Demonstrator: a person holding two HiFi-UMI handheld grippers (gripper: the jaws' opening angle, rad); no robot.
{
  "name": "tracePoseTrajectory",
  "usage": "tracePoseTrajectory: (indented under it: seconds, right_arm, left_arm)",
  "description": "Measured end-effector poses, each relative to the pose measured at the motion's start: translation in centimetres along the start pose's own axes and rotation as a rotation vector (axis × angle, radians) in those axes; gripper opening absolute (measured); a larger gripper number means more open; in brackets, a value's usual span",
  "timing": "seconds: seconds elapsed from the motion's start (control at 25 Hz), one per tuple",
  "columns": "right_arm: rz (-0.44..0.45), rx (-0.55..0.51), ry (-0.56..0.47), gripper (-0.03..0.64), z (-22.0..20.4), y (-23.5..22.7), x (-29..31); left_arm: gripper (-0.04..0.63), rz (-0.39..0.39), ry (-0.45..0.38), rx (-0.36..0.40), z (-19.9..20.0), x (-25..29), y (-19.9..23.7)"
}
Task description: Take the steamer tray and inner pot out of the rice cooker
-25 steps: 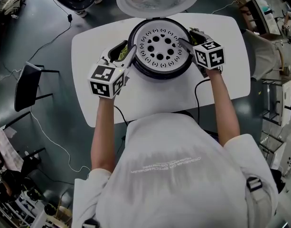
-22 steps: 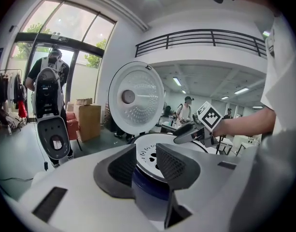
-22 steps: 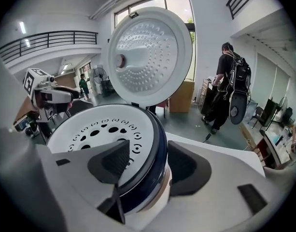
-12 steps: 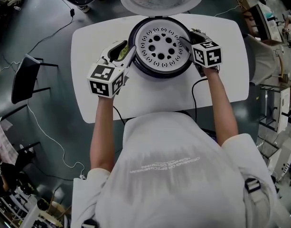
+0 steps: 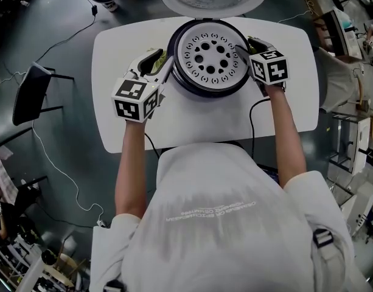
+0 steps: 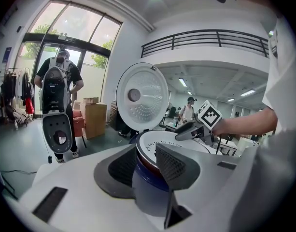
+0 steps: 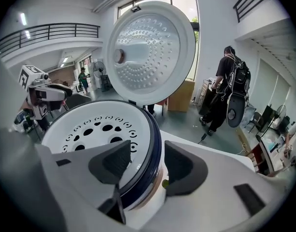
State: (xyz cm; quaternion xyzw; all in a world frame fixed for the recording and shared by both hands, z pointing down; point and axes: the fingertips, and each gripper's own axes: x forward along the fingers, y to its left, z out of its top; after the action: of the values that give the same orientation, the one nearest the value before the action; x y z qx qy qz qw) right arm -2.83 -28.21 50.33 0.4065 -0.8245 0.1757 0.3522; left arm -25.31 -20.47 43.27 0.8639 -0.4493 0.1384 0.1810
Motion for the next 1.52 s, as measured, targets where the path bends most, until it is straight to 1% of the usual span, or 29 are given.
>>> tracePoseTrajectory:
  seconds: [0.12, 0.4, 0.64, 0.84, 0.88, 0.96, 1.0, 1.08, 1.24, 1.32, 1.36, 1.44, 1.52]
  right_arm:
    - [-0.012, -0.031, 0.006, 0.235, 0.4, 0.2, -0.2]
    - [-0.001, -0.035, 0.003, 0.239, 0.7, 0.1, -0.6]
    - [0.02, -0.059, 0.0, 0.206, 1.2, 0.7, -1.3]
    - [0.028, -0.051, 0.0, 0.204, 1.3, 0.5, -1.8]
    - [0.013, -0.06, 0.002, 0.166, 1.3, 0.2, -2.1]
    - [-0.011, -0.078, -0.002, 0.044, 1.0, -0.6, -2.8]
    - [0.004, -0.069, -0.008, 0.043, 0.9, -0.7, -3.0]
    - [0.053, -0.019, -0.029, 0.034, 0.8, -0.6, -3.5]
    - [0.064, 0.047, -0.078, 0.036, 1.1, -0.7, -3.9]
    - [0.085, 0.072, -0.096, 0.04, 1.5, -0.1, -3.7]
    - [0.1, 0.081, -0.097, 0.059, 1.6, 0.3, -3.5]
    - [0.127, 0.087, -0.082, 0.148, 1.4, 1.2, -2.7]
    - [0.121, 0.075, -0.065, 0.199, 0.9, 1.7, -2.0]
  left_arm:
    - [0.138, 0.0, 0.001, -0.002, -0.1, -0.3, 0.1]
    - [0.138, -0.004, -0.001, -0.003, -0.3, -0.4, 0.1]
    - [0.138, -0.012, -0.001, -0.002, -0.4, -0.5, 0.0]
    - [0.138, -0.022, 0.0, 0.0, -0.2, -0.4, -0.4]
    - [0.138, -0.023, 0.0, 0.0, -0.2, -0.3, -0.6]
    - [0.138, -0.027, -0.001, -0.002, -0.2, -0.3, -0.8]
    - [0.138, -0.029, 0.0, -0.003, -0.3, -0.2, -0.9]
    - [0.138, -0.033, 0.002, -0.005, -0.4, 0.0, -1.1]
    - [0.138, -0.045, 0.002, -0.005, -0.2, 0.4, -1.9]
    - [0.138, -0.05, 0.003, -0.002, -0.1, 0.5, -2.2]
    - [0.138, -0.051, 0.003, -0.001, -0.1, 0.5, -2.3]
    - [0.138, -0.048, 0.004, -0.001, -0.2, 0.4, -2.3]
    - [0.138, -0.044, 0.005, 0.0, -0.4, 0.3, -2.4]
